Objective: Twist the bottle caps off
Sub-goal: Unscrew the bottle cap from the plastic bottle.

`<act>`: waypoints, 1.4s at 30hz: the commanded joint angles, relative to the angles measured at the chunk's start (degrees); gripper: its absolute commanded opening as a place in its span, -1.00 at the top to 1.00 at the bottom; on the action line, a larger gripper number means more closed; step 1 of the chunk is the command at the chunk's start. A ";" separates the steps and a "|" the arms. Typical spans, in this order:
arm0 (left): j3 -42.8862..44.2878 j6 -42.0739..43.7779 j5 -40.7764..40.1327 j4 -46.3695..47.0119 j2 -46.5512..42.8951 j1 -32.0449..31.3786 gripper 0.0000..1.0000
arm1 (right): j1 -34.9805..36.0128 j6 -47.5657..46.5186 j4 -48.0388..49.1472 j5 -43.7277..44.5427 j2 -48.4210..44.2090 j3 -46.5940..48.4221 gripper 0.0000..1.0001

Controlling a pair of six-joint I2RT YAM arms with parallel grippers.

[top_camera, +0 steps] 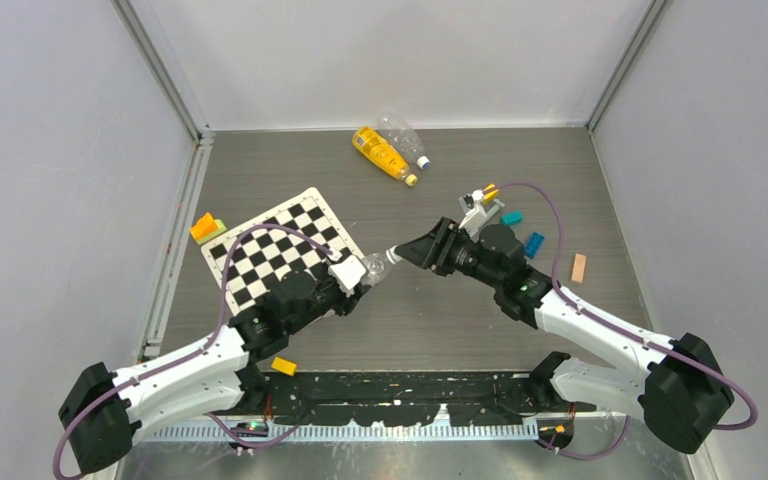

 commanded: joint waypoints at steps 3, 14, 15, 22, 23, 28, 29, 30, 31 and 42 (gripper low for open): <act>-0.44 0.06 -1.23 6.14 -1.31 -0.37 1.00 | -0.06 0.85 1.68 -1.73 1.34 2.90 -0.10; -0.55 -0.24 0.15 5.52 -1.90 -0.37 1.00 | -0.15 2.87 8.53 -3.86 6.55 2.82 0.44; -0.53 -0.30 0.14 5.15 -2.08 -0.37 1.00 | -0.15 2.67 8.85 -4.49 6.66 2.80 0.54; 1.35 -3.75 -3.43 0.16 -2.48 -0.22 1.00 | -0.15 -5.65 13.47 -9.57 5.07 -0.88 0.98; 2.19 -4.02 -3.26 -1.30 -2.15 -0.01 1.00 | -0.15 -8.93 14.75 -9.67 4.04 -2.68 0.99; 5.14 -9.42 19.06 -4.05 0.33 7.43 1.00 | -0.15 -19.11 25.34 -10.33 1.90 -11.91 0.99; 5.24 -10.94 24.38 -3.15 0.97 9.45 1.00 | -0.15 -19.59 30.53 -10.75 2.04 -14.56 0.99; 5.60 -12.28 28.82 -2.40 1.63 11.17 1.00 | -0.15 -20.50 32.86 -11.88 2.12 -15.69 0.99; 6.11 -13.55 33.78 -1.96 2.20 12.62 1.00 | -0.15 -20.86 36.96 -12.71 2.36 -17.61 0.99; 8.33 -19.18 62.07 3.53 5.32 16.60 1.00 | -0.15 -23.40 55.05 -19.61 4.63 -24.00 0.99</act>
